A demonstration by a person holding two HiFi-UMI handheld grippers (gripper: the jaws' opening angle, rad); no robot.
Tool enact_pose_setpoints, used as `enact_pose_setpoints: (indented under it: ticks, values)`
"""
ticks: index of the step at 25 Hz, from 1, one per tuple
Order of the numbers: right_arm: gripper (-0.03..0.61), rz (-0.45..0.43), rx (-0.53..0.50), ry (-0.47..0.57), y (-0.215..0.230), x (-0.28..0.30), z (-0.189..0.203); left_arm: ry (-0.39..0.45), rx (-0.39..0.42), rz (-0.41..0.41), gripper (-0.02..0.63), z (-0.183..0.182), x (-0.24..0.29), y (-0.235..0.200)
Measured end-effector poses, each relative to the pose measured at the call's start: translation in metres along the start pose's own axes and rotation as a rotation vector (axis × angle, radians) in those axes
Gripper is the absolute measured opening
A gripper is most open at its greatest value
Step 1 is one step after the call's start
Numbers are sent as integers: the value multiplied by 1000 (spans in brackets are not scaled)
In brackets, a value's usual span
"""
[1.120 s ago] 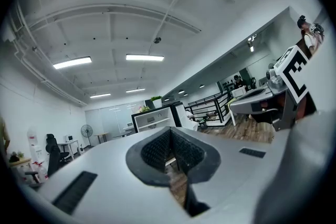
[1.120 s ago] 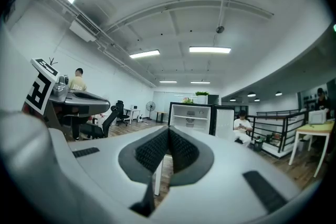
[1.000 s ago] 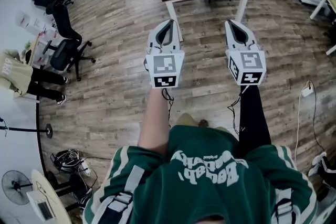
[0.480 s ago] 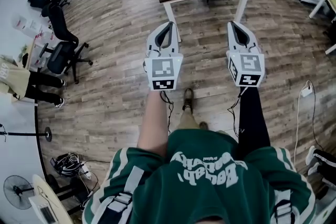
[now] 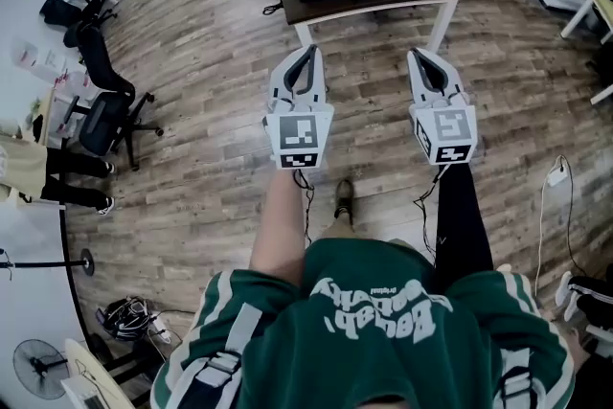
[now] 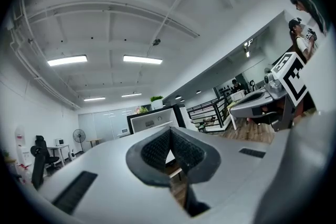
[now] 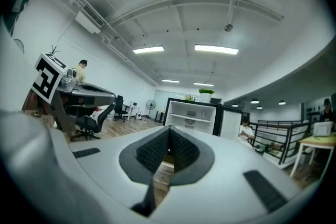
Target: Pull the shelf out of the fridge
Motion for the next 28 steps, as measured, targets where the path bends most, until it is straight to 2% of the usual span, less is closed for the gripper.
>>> enact_pose_setpoints:
  ticks: [7, 16, 24, 28]
  values:
    - [-3, 36, 9, -10, -10, 59, -4, -33, -16, 7, 15, 21, 37, -50]
    - [-3, 37, 19, 5, -29, 130, -14, -22, -27, 35, 15, 42, 79, -109]
    - [-3, 83, 11, -4, -30, 166, -11, -6, -64, 41, 15, 58, 108, -139]
    - [-3, 107, 39, -21, -26, 177, -6, 5, -92, 46, 17, 63, 117, -146]
Point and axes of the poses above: the fingertips, and each gripper's own axes: x forward along the fingers, y to its right, z out of its underside, the point moved 6 cm from there along -x, backward along the fingers, and after that the axes turned 12 degrees about z, right-handed, at the moved point
